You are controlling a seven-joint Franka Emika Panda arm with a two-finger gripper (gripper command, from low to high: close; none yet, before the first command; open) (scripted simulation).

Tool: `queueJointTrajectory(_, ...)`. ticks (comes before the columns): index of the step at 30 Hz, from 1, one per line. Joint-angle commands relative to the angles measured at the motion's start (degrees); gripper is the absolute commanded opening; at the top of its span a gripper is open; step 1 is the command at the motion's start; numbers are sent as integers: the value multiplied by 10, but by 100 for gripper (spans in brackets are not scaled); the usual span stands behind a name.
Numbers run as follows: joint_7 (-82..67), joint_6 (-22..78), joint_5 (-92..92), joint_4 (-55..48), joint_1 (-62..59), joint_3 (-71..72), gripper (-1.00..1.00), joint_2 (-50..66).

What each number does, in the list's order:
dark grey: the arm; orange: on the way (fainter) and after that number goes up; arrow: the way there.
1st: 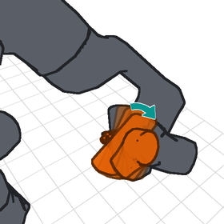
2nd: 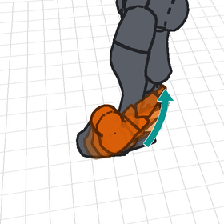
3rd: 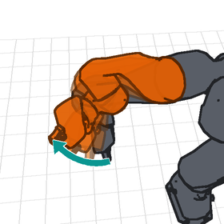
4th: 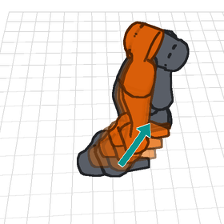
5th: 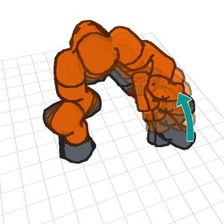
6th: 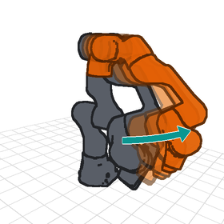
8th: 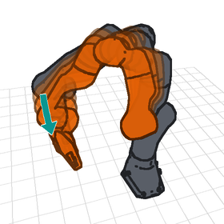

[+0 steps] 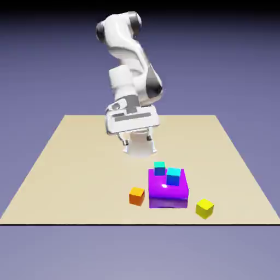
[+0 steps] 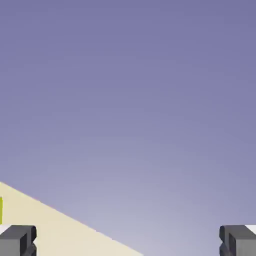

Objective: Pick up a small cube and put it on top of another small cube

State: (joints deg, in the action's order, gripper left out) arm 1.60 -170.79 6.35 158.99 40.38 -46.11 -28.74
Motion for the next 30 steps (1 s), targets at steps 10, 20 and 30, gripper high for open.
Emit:
queueJointTrajectory(10,-184,14,29,-9,179,-208,0,18)
queueJointTrajectory(20,-368,29,57,-18,358,-415,0,35)
queueJointTrajectory(30,-552,43,86,-27,536,-623,0,53)
